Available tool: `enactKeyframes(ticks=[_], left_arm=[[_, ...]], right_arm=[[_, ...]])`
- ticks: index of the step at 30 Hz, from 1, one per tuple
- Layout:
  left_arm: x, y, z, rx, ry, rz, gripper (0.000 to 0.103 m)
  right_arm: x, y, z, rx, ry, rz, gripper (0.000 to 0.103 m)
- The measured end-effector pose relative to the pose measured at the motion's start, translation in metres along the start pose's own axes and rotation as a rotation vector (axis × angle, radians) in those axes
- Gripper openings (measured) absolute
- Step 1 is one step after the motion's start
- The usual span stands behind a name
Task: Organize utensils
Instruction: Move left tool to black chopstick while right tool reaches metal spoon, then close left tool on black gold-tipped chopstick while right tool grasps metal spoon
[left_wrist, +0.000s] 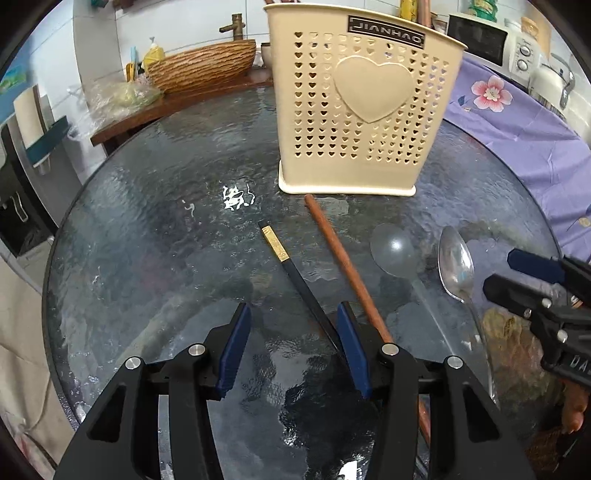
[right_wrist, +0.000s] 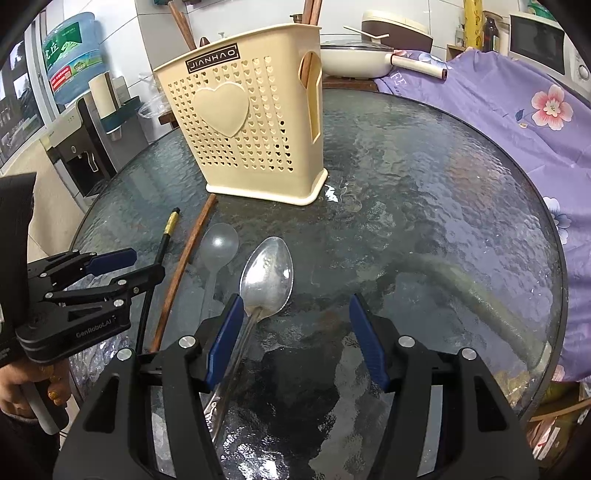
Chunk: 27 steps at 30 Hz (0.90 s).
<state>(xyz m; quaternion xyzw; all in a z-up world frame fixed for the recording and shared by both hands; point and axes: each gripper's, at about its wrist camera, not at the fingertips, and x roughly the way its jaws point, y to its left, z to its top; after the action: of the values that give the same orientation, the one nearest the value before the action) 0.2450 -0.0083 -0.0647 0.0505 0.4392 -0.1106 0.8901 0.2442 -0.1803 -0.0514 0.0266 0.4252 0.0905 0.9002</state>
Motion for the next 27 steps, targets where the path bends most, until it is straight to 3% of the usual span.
enactKeyframes(ticks=[7,12,27], left_arm=[[0.010,-0.007,0.012,0.019,0.002,0.014,0.047],[0.017,0.001,0.023,0.003,0.005,0.025,0.033],[0.027,0.003,0.036,-0.021,0.004,0.033,0.019]], right_arm=[[0.007,0.016,-0.001,-0.043,0.021,-0.020,0.060],[0.014,0.023,-0.002,-0.067,0.048,-0.042,0.060],[0.034,0.037,0.007,-0.086,0.075,-0.098,0.059]])
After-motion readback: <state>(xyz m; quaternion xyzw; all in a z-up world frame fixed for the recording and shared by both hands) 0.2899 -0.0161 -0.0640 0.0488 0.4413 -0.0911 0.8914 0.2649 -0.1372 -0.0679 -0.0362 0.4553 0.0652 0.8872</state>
